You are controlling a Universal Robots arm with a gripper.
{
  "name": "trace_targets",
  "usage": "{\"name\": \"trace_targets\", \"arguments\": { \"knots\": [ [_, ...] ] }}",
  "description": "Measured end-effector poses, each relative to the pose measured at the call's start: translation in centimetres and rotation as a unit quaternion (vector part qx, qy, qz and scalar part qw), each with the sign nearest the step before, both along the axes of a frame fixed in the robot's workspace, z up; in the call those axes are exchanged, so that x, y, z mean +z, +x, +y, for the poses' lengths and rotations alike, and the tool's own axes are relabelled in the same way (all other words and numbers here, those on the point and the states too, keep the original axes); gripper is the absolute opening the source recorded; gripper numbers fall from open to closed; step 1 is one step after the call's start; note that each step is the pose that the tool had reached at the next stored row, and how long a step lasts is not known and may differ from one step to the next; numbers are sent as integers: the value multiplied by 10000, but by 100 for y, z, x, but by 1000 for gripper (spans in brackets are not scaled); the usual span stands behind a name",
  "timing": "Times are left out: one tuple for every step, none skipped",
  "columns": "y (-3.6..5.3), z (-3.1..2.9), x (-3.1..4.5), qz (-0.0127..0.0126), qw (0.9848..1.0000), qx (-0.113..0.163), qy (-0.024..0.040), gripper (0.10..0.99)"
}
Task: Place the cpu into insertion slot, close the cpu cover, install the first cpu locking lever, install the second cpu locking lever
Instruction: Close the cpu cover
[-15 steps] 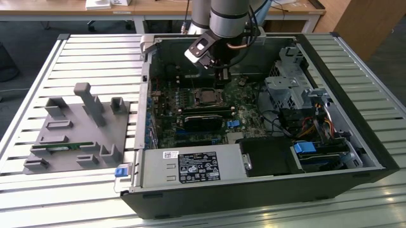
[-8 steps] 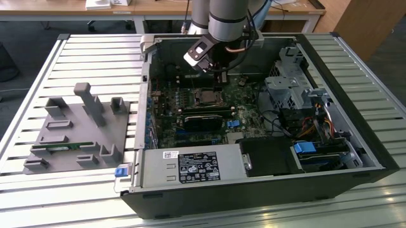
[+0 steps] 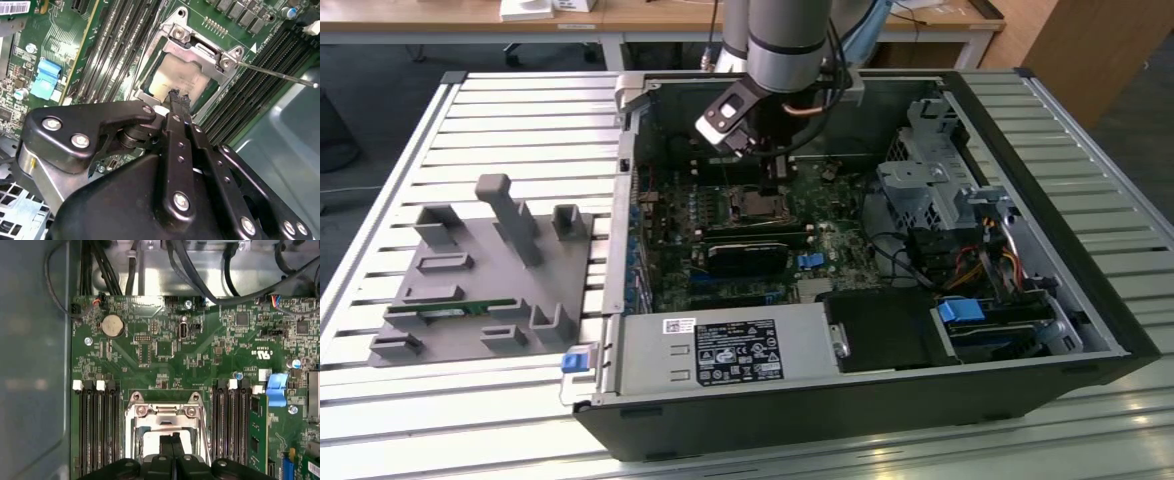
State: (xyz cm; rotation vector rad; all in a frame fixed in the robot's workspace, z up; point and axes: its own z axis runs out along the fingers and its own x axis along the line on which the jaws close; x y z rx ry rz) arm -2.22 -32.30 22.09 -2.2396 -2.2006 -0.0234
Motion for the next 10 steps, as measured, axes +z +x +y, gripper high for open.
{"name": "trace_targets", "arguments": {
  "knots": [
    [0, 0, -8, 2, 10000, 0, 0, 106],
    [-3, -3, -14, 3, 10000, 0, -1, 106],
    [-12, -7, -20, 4, 10000, 0, -1, 106],
    [-29, -8, -25, 4, 10000, 0, -1, 106],
    [-48, -8, -29, 3, 10000, 0, 0, 106],
    [-69, -8, -33, 3, 10000, 1, 0, 106],
    [-92, -8, -37, 4, 10000, 2, -1, 106],
    [-114, -8, -41, 3, 10000, 1, -1, 106],
    [-133, -8, -45, 3, 10000, 1, 0, 106],
    [-147, -8, -51, 3, 10000, 2, 0, 106]
  ]
}}
